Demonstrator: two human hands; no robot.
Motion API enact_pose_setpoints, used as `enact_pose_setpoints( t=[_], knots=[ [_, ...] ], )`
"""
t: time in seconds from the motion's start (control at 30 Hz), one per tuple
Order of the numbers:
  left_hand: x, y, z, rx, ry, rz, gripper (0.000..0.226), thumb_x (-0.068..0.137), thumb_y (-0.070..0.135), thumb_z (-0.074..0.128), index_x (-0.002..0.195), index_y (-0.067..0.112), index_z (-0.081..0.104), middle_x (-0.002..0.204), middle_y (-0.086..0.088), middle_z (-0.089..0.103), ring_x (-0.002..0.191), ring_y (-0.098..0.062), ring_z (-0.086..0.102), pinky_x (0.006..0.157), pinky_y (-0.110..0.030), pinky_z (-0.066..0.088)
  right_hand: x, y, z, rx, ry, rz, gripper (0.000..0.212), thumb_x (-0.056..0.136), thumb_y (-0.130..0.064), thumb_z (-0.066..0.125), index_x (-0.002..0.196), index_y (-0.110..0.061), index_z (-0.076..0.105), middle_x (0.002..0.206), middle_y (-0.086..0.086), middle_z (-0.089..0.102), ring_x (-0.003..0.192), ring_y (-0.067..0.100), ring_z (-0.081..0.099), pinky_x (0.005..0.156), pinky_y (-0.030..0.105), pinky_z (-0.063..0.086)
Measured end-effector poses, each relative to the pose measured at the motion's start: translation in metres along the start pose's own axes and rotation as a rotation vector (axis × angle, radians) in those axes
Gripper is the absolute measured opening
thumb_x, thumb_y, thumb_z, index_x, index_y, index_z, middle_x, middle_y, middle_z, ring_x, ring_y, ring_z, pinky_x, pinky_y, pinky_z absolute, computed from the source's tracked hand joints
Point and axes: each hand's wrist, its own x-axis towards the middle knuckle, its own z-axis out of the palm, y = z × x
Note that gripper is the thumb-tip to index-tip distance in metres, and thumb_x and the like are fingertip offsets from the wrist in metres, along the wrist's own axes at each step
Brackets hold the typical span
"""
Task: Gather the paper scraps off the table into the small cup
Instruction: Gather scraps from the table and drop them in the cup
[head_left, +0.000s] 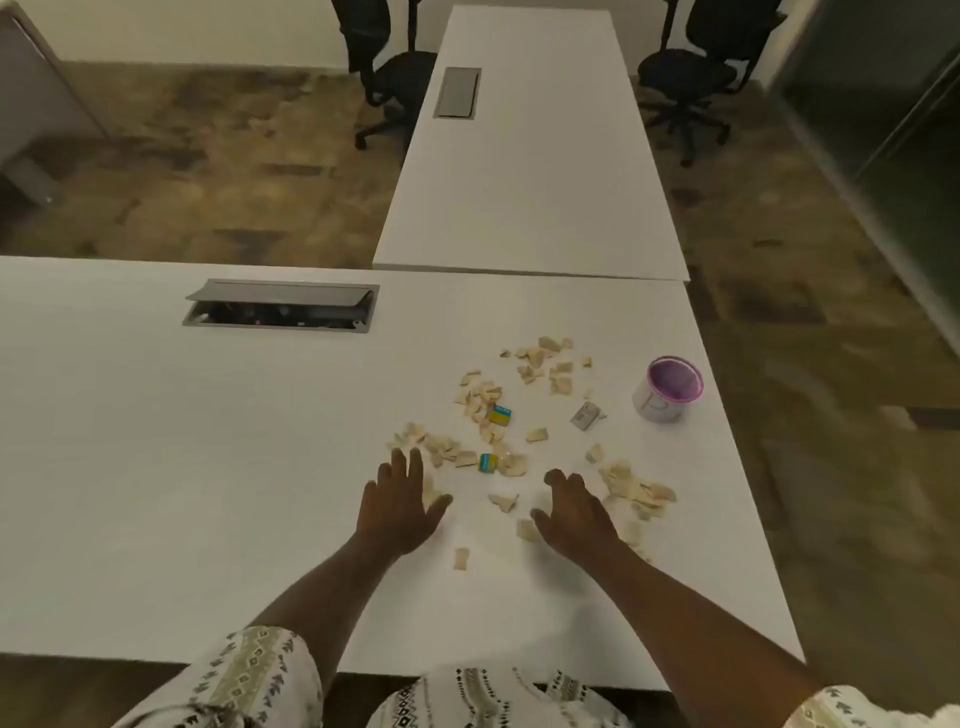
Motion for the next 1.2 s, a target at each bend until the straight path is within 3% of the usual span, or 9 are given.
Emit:
enact_pose_setpoints(
  t=[0.17,0.37,0.57,0.67,0.8,0.9,0.97,1.07,1.2],
  knots=[
    [-0.02,-0.01,0.035,-0.087,-0.12,-0.123,0.114,0.074,0.082,0.051,0.155,0.012,0.011,0.156,-0.016,0.022,0.133,-0.033,0.038,0.094,-0.042,0.049,-0.009,0.01,0.031,0.11,-0.097,0.274,0.042,0.092,-0.03,0.061,0.125,-0.014,0.04,0.121,0.013,0.049,0.107,0.034,0.06,0.083,0.035,0.049],
    [-0.025,0.004,0.054,-0.135,-0.169,-0.077,0.117,0.071,0.065,0.071,0.155,0.011,0.01,0.155,-0.015,0.02,0.133,-0.031,0.035,0.096,-0.038,0.05,0.0,-0.004,0.054,0.268,-0.094,0.298,0.035,0.091,-0.019,0.062,0.122,-0.013,0.048,0.122,0.013,0.053,0.107,0.031,0.059,0.086,0.031,0.046],
    [-0.024,0.017,0.063,-0.118,-0.143,0.06,0.095,0.087,0.043,0.066,0.156,0.011,0.01,0.157,-0.018,0.021,0.135,-0.033,0.035,0.098,-0.037,0.05,0.015,-0.028,0.056,0.263,0.055,0.094,0.032,0.091,-0.021,0.065,0.121,-0.015,0.057,0.116,0.009,0.056,0.106,0.026,0.059,0.084,0.032,0.05],
    [-0.018,0.013,0.062,-0.103,-0.093,0.097,0.094,0.084,0.043,0.069,0.156,0.012,0.017,0.157,-0.02,0.025,0.132,-0.035,0.041,0.094,-0.04,0.05,0.019,-0.03,0.057,0.079,0.166,-0.038,0.045,0.088,-0.028,0.068,0.129,-0.023,0.05,0.13,0.003,0.048,0.12,0.025,0.048,0.085,0.037,0.054],
    [-0.003,-0.003,0.059,-0.093,-0.1,0.114,0.11,0.075,0.057,0.072,0.157,0.018,0.011,0.163,-0.019,0.009,0.14,-0.036,0.031,0.102,-0.043,0.046,0.023,-0.03,0.064,0.022,-0.04,-0.109,0.081,0.086,-0.046,0.066,0.152,-0.028,0.022,0.163,0.002,0.014,0.149,0.026,0.016,0.108,0.044,0.042],
    [0.009,-0.019,0.06,-0.069,-0.174,0.198,0.119,0.071,0.064,0.071,0.158,0.024,0.0,0.165,-0.015,-0.006,0.149,-0.036,0.015,0.113,-0.047,0.035,0.023,-0.036,0.073,-0.056,-0.231,-0.164,0.101,0.085,-0.053,0.067,0.157,-0.032,-0.001,0.166,0.002,-0.009,0.153,0.029,-0.004,0.116,0.048,0.033],
    [0.014,-0.027,0.061,-0.032,-0.22,0.262,0.118,0.073,0.065,0.069,0.157,0.029,-0.006,0.165,-0.012,-0.014,0.152,-0.036,0.004,0.119,-0.048,0.026,0.022,-0.042,0.08,-0.127,-0.266,-0.21,0.106,0.084,-0.052,0.069,0.157,-0.03,-0.005,0.166,0.005,-0.014,0.153,0.032,-0.009,0.115,0.049,0.034],
    [0.018,-0.032,0.061,-0.014,-0.236,0.311,0.107,0.08,0.058,0.067,0.157,0.033,-0.002,0.166,-0.008,-0.012,0.152,-0.034,0.003,0.12,-0.048,0.024,0.019,-0.05,0.086,-0.205,-0.252,-0.286,0.098,0.088,-0.042,0.069,0.158,-0.024,0.002,0.166,0.01,-0.01,0.153,0.035,-0.005,0.11,0.048,0.041],
    [0.02,-0.028,0.057,-0.05,-0.213,0.325,0.085,0.089,0.04,0.064,0.157,0.034,0.013,0.166,-0.009,0.008,0.147,-0.032,0.021,0.107,-0.044,0.041,0.018,-0.052,0.091,-0.271,-0.239,-0.413,0.066,0.099,-0.02,0.055,0.156,-0.017,0.021,0.165,0.015,0.005,0.152,0.035,0.009,0.104,0.047,0.045]
  ],
)
